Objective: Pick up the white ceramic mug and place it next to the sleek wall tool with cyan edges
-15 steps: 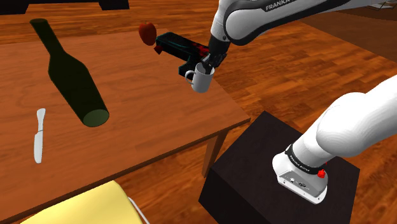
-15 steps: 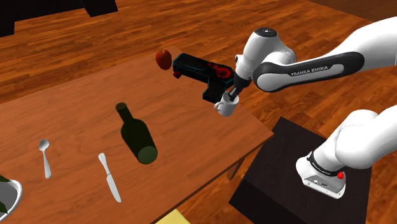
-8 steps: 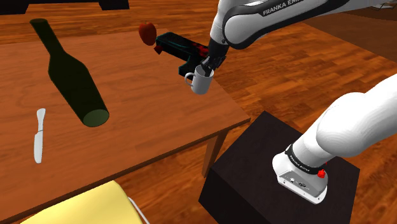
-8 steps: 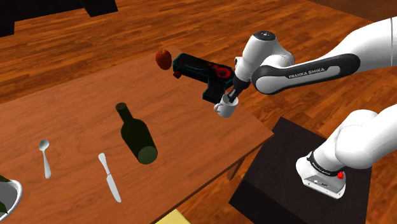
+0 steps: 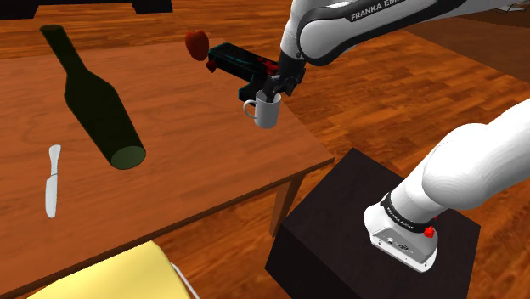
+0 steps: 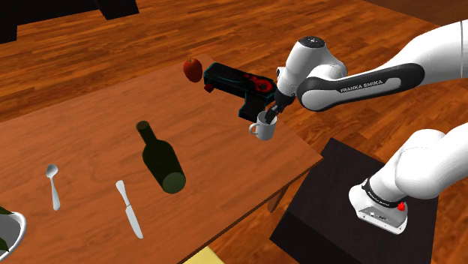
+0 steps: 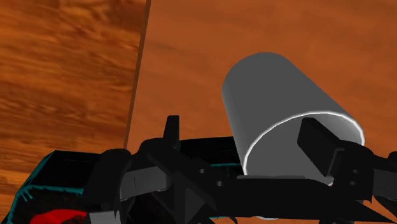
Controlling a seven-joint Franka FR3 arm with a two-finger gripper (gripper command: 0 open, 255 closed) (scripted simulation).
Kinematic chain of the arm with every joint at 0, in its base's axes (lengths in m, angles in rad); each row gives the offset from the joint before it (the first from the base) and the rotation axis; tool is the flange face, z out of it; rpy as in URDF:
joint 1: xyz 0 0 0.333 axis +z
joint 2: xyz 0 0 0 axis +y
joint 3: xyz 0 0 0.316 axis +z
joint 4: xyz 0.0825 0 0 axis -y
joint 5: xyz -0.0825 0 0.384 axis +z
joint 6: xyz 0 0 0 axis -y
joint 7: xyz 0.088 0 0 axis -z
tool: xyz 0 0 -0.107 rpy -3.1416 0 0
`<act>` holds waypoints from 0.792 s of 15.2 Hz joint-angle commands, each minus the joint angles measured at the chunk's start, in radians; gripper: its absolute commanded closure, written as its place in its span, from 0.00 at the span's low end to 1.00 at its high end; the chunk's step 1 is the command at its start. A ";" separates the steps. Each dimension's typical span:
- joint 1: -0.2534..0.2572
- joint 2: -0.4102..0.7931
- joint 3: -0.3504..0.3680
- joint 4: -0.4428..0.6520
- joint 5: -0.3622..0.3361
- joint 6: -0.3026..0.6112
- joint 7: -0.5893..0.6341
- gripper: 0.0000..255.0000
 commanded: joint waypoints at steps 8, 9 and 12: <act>0.002 -0.081 -0.009 0.057 0.006 -0.138 -0.006 0.00; 0.002 -0.081 -0.009 0.057 0.006 -0.138 -0.006 0.00; 0.002 -0.081 -0.009 0.057 0.006 -0.138 -0.006 0.00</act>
